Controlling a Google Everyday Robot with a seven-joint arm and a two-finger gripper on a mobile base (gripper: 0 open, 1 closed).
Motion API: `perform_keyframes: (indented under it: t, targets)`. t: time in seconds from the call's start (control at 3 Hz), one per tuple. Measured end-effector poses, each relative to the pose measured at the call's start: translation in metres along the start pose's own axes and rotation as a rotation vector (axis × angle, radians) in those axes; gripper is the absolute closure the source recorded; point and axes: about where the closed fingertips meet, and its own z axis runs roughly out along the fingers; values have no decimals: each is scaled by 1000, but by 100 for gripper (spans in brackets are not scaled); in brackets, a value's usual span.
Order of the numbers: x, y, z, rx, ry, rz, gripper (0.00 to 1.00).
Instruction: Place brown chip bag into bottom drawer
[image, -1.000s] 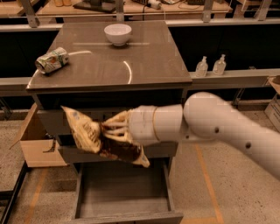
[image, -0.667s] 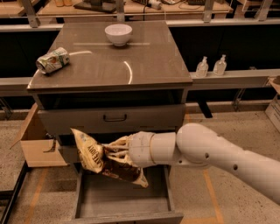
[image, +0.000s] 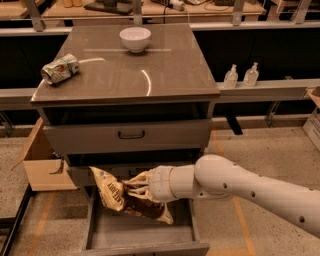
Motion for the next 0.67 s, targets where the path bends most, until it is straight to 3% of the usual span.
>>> perform_keyframes:
  t: [0.33, 0.67]
  targets:
    - [52, 21, 8, -10, 60, 61, 100]
    - [127, 42, 18, -19, 141, 117, 100]
